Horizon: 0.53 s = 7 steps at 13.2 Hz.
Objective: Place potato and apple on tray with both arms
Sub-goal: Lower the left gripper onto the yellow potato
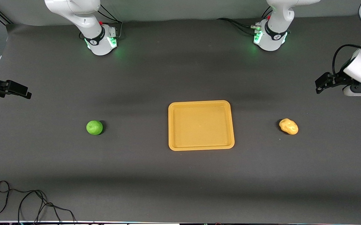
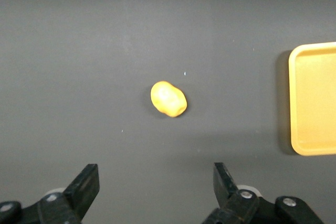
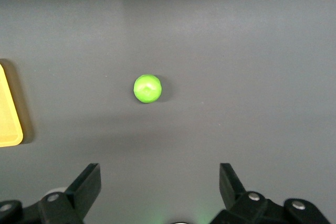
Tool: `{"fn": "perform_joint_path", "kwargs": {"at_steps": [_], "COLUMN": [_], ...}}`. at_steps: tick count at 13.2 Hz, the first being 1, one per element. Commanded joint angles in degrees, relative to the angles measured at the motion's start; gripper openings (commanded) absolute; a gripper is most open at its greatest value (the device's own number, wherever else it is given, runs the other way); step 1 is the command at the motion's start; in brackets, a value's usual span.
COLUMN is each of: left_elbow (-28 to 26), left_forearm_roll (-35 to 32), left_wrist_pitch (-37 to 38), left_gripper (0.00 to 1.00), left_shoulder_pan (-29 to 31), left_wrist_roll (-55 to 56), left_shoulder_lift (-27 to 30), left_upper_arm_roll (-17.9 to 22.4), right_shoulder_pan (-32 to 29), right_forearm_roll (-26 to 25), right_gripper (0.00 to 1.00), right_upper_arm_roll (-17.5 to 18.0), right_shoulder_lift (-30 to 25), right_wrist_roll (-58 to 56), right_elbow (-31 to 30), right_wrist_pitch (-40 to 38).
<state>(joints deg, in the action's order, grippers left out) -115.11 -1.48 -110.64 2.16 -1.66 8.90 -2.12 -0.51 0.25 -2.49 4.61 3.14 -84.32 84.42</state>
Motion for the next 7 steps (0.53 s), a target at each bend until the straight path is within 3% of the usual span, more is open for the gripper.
{"fn": "perform_joint_path", "kwargs": {"at_steps": [1,7], "left_elbow": [-7.2,-12.7], "left_forearm_roll": [0.0,-0.1], "left_wrist_pitch": [-10.5,-26.9], "left_gripper": [0.97,0.97], "left_shoulder_pan": [-0.3,-0.2], "left_wrist_roll": [0.3,-0.5], "left_shoulder_lift": [-1.3,-11.7], "left_upper_arm_roll": [-0.2,-0.3], "right_shoulder_pan": [0.1,0.0], "right_forearm_roll": [0.3,0.3], "right_gripper": [1.00,1.00], "right_upper_arm_roll": [0.1,0.1], "right_shoulder_lift": [-0.6,-0.3], "right_wrist_roll": [-0.4,-0.4], "right_elbow": [-0.2,-0.3], "right_wrist_pitch": [-0.1,-0.1]}}
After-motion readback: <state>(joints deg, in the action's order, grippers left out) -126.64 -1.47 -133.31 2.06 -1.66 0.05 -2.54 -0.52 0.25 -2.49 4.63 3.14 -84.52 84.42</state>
